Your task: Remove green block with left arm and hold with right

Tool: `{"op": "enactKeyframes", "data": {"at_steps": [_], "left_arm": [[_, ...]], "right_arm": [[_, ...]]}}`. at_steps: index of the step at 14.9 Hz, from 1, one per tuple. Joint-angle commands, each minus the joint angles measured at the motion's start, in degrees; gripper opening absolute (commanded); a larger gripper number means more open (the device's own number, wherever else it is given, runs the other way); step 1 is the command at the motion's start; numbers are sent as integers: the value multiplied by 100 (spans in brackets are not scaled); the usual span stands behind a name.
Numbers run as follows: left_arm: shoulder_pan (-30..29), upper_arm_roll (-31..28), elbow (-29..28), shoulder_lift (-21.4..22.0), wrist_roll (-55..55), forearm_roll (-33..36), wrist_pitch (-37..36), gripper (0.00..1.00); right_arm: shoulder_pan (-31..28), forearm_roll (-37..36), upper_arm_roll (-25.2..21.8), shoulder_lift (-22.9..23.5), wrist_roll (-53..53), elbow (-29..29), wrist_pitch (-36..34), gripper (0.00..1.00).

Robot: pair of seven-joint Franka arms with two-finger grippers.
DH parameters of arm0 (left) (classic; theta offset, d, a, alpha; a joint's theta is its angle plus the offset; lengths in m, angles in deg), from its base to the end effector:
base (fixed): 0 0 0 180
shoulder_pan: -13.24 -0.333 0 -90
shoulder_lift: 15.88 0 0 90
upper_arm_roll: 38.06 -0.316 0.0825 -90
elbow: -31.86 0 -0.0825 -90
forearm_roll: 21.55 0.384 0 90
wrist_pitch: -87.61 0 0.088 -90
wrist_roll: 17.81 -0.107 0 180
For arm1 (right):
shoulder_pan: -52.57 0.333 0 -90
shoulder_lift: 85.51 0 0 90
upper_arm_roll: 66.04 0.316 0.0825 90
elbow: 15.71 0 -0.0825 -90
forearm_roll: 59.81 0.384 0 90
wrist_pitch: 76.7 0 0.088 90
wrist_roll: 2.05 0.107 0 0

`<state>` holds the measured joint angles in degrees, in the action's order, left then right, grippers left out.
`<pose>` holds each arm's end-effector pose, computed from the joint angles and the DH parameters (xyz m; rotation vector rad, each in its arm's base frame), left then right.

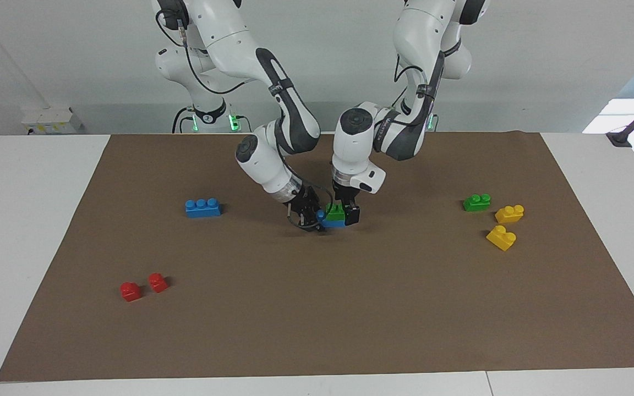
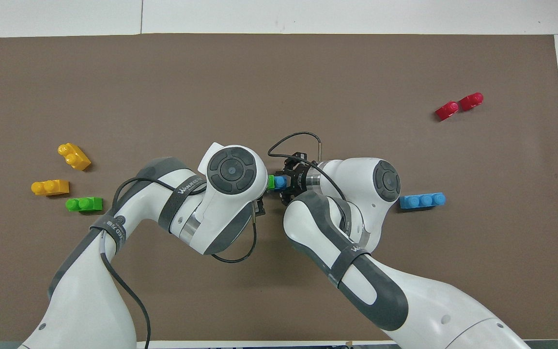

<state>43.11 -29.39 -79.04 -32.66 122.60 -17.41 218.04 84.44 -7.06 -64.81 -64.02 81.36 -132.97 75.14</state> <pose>0.4868 -0.3800 0.3416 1.9923 2.3615 0.0206 0.5227 0.3145 0.2710 -1.7938 1.9611 0.4560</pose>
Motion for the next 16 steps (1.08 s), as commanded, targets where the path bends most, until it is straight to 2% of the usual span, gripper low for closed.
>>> {"op": "enactKeyframes", "data": {"at_steps": [1, 6, 7, 9, 10, 11, 16], "left_arm": [[116, -93, -134, 61, 145, 104, 157, 100], [142, -93, -142, 61, 188, 104, 157, 100], [160, -93, -151, 70, 189, 104, 157, 87], [160, -93, -142, 70, 189, 104, 157, 46], [169, -93, -142, 70, 136, 113, 149, 8], [160, -93, -134, 70, 136, 113, 140, 0], [55, -102, -81, 403, 127, 104, -79, 0]], "right_arm": [[30, 174, -1, 39, -229, 72, 91, 0], [21, 174, -1, 48, -229, 142, 91, 0], [12, 174, -1, 48, -229, 177, 91, 0], [12, 183, -1, 48, -221, 256, 91, 0], [21, 183, -1, 48, -221, 257, 91, 0], [21, 183, -1, 48, -221, 257, 91, 0], [100, 192, -1, 92, -221, 222, 100, 0]]}}
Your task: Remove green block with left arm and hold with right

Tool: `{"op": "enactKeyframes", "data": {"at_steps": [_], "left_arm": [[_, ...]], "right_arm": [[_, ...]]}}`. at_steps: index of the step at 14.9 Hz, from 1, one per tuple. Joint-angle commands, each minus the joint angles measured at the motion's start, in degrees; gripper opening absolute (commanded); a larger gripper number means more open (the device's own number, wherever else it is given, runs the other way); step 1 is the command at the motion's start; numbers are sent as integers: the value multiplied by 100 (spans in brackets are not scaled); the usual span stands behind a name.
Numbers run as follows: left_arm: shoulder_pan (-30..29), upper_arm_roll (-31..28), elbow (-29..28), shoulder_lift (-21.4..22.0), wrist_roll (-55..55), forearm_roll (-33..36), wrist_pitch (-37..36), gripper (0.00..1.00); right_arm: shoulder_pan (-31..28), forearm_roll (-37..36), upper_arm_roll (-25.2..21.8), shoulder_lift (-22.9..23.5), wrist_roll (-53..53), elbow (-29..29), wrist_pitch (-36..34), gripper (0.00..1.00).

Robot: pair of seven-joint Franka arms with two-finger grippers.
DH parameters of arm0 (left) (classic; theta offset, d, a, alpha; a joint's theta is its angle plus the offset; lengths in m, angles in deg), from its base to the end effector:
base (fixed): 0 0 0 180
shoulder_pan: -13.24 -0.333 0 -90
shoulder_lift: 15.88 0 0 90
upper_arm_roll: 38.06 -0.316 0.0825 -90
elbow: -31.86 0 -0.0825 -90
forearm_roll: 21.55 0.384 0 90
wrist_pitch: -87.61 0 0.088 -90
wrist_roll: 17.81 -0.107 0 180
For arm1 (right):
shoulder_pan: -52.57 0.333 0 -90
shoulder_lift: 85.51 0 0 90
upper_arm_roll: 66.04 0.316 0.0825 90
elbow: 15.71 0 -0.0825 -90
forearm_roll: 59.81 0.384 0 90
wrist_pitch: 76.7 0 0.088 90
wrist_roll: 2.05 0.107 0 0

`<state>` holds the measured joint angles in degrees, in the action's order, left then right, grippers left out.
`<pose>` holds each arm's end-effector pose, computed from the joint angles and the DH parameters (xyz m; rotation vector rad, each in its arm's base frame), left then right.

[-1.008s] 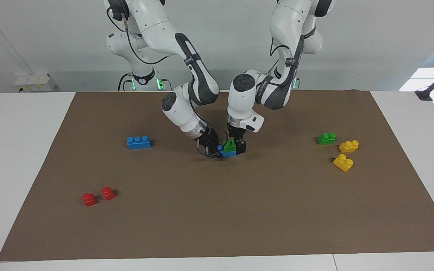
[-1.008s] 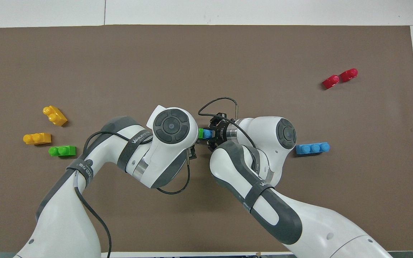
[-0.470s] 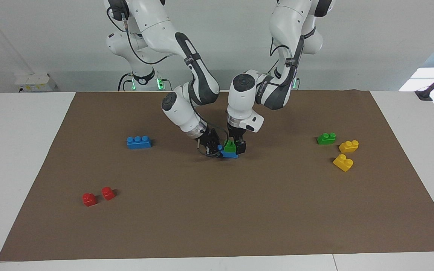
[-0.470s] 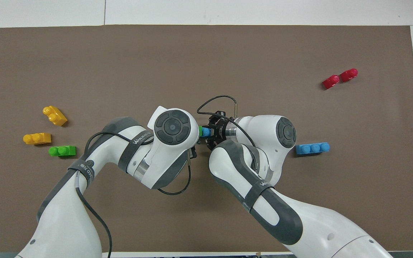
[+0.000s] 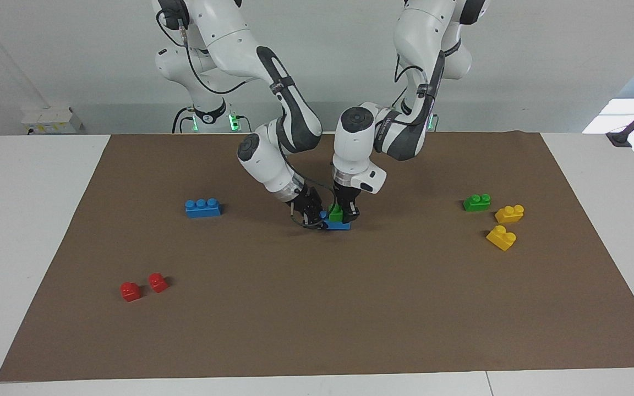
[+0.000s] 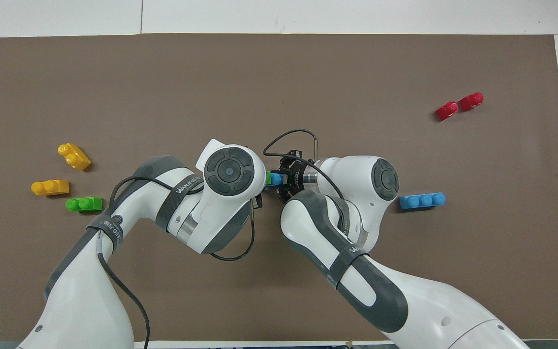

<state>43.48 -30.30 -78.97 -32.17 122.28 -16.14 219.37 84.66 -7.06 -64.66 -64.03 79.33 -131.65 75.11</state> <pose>0.4924 -0.3771 0.3492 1.9844 2.3257 0.0563 0.5269 0.3219 0.2808 -1.8214 1.9009 0.4402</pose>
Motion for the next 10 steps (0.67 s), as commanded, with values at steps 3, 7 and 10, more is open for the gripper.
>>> {"op": "enactKeyframes", "data": {"at_steps": [3, 7, 10], "left_arm": [[-27, -29, -87, 565, 46, -23, -440, 0], [-36, -20, -87, 724, 46, -23, -607, 0], [-202, -20, -96, 934, -182, -23, -818, 0]], "right_arm": [[78, 183, -15, 93, -18, 80, 112, 0], [78, 192, -15, 93, -18, 54, 208, 0], [78, 183, -15, 93, -18, 54, 208, 0]]}}
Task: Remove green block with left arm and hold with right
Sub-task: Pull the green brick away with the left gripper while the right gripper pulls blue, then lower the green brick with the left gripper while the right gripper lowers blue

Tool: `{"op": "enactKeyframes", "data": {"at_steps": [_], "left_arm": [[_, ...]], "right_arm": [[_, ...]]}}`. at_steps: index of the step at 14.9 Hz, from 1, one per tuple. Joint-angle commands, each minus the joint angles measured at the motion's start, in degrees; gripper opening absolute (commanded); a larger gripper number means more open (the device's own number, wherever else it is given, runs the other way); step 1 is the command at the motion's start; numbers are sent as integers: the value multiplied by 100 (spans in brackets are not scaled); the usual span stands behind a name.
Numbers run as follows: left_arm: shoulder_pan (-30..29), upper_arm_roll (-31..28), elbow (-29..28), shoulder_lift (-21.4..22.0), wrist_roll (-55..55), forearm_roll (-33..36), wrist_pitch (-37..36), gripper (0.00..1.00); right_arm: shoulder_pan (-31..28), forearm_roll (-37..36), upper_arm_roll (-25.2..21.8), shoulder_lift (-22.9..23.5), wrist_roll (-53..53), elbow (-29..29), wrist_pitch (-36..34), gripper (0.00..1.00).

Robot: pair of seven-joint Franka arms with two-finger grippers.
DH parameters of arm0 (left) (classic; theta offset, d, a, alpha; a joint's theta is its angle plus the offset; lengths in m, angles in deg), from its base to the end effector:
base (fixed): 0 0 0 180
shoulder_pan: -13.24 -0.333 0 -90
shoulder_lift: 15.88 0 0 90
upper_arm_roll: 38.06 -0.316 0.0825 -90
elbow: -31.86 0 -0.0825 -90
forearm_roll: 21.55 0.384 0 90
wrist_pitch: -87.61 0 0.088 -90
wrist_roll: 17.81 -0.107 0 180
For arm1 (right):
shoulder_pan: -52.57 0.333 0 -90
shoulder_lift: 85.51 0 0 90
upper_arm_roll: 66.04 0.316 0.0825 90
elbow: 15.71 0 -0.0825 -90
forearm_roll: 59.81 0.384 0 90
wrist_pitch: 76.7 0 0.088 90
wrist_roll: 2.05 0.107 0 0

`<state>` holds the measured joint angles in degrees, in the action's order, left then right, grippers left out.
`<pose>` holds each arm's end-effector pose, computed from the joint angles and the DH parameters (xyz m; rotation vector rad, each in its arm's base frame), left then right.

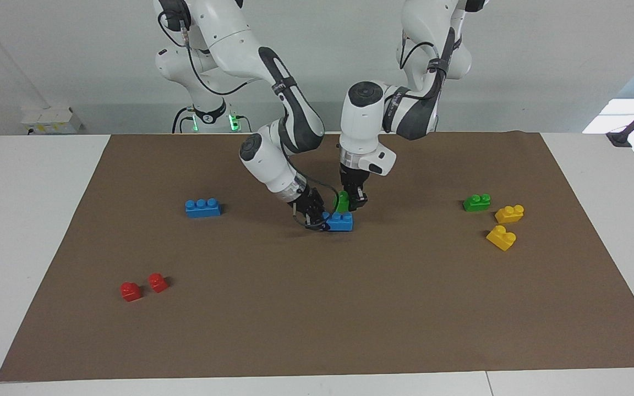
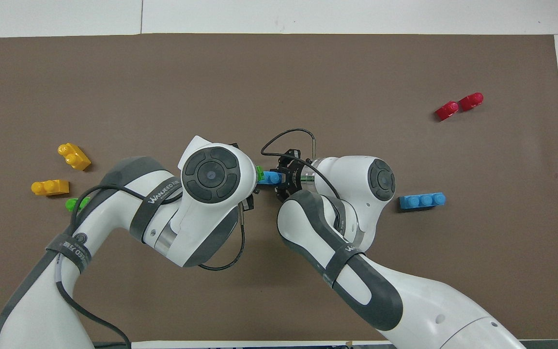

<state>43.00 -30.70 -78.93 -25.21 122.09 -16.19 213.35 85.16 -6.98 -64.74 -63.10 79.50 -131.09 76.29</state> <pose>0.4854 -0.3599 0.4131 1.9549 2.3306 0.0921 0.5283 0.3255 0.2764 -1.8165 1.9038 0.4230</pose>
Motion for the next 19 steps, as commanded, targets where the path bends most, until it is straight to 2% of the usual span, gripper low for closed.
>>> {"op": "enactKeyframes", "data": {"at_steps": [1, 5, 9, 11, 15, 17, 19], "left_arm": [[-216, 19, -100, 291, -400, -18, -347, 0], [-935, 11, -162, 327, -1962, -18, -691, 0], [-1840, 2, -302, 345, -4087, -18, -648, 0], [-2271, 11, -556, 415, -5379, -18, -289, 0], [-2764, 2, -1197, 345, -7121, -18, 642, 0], [-2931, 2, -1260, 301, -7668, -18, 846, 0], [-2967, -7, -1260, 152, -7898, -18, 1004, 0]], "right_arm": [[28, 175, -7, -1, -43, -1, 91, 0], [-182, 149, -33, -44, -403, 86, -198, 0], [-1147, 70, -42, -141, -1324, 314, -1383, 0], [-1543, -105, -60, -150, -1598, 420, -1885, 0], [-2282, -405, -60, -185, -2160, 429, -2413, 0], [-2554, -440, -60, -194, -2249, 429, -2677, 0], [-2774, -772, -60, -203, -2258, 473, -2949, 0]]}}
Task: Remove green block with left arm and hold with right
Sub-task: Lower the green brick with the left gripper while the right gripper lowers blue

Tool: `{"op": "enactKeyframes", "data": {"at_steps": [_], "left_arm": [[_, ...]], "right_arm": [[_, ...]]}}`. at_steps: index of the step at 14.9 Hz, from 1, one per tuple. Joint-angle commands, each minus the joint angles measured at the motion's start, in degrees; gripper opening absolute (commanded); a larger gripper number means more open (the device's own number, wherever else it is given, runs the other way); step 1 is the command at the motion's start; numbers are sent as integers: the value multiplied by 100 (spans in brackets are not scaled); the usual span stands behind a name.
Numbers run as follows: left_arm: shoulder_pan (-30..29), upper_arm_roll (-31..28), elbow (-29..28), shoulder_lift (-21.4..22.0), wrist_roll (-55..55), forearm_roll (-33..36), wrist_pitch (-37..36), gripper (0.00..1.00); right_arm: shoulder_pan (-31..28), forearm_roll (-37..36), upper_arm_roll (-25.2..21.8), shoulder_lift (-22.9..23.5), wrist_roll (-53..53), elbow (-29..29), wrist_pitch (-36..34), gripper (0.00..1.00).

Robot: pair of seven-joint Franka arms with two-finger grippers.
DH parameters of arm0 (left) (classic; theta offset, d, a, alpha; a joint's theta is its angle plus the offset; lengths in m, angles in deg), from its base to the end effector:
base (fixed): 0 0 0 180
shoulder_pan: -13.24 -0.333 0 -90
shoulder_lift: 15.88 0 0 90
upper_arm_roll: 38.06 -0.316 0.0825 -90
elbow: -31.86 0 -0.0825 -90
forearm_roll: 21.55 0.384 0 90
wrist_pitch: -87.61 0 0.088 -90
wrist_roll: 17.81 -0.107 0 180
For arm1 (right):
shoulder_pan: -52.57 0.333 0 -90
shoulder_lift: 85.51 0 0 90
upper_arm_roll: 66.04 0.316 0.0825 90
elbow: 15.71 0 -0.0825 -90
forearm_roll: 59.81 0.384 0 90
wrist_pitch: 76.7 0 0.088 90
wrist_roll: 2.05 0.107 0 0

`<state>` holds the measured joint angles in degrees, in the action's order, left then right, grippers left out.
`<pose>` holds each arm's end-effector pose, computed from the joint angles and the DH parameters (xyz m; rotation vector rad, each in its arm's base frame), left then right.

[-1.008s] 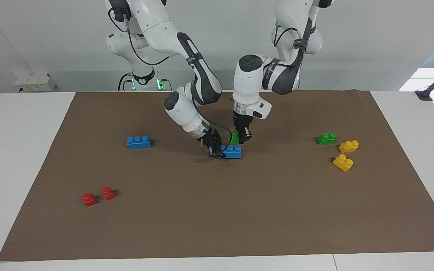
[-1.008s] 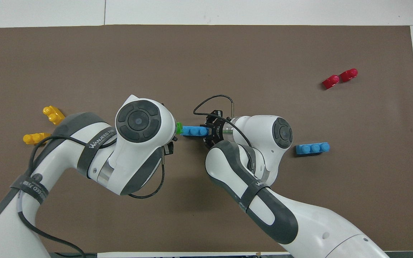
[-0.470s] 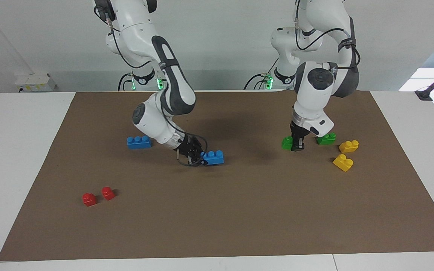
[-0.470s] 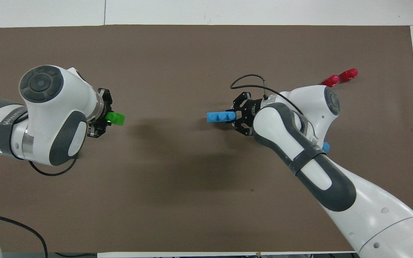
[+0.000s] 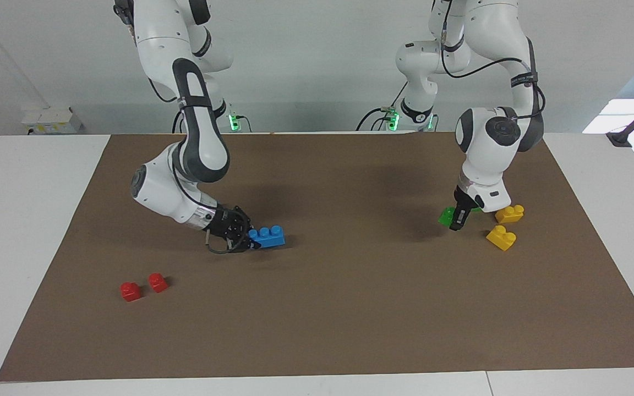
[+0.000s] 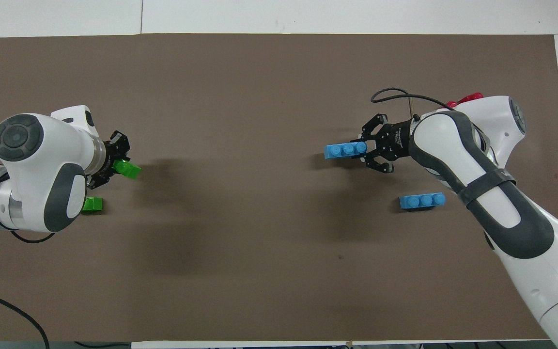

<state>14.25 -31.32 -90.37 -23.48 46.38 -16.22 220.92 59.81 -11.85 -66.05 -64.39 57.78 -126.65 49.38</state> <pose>0.5608 -0.0738 0.3518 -2.8027 -1.3970 -0.1285 0.6071 0.1030 0.2950 -1.9315 1.7379 0.5867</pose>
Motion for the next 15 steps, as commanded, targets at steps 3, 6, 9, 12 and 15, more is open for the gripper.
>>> {"op": "enactKeyframes", "data": {"at_steps": [3, 6, 9, 12, 15], "left_arm": [[-154, 55, -117, -136, -399, -15, 362, 0], [-259, 46, -117, -250, -390, -15, 528, 0], [-259, 38, -117, -425, -337, -15, 678, 0], [-338, 38, -186, -444, -328, -15, 827, 0], [-338, 38, -301, -435, -328, -6, 995, 0]], "right_arm": [[-529, -419, 71, -109, -296, 38, -539, 0], [-837, -682, 71, -144, -437, -6, -733, 0], [-1083, -752, 71, -144, -508, -6, -848, 0], [-1250, -849, 62, -153, -516, -41, -839, 0], [-1374, -937, 71, -179, -613, -129, -795, 0]]}}
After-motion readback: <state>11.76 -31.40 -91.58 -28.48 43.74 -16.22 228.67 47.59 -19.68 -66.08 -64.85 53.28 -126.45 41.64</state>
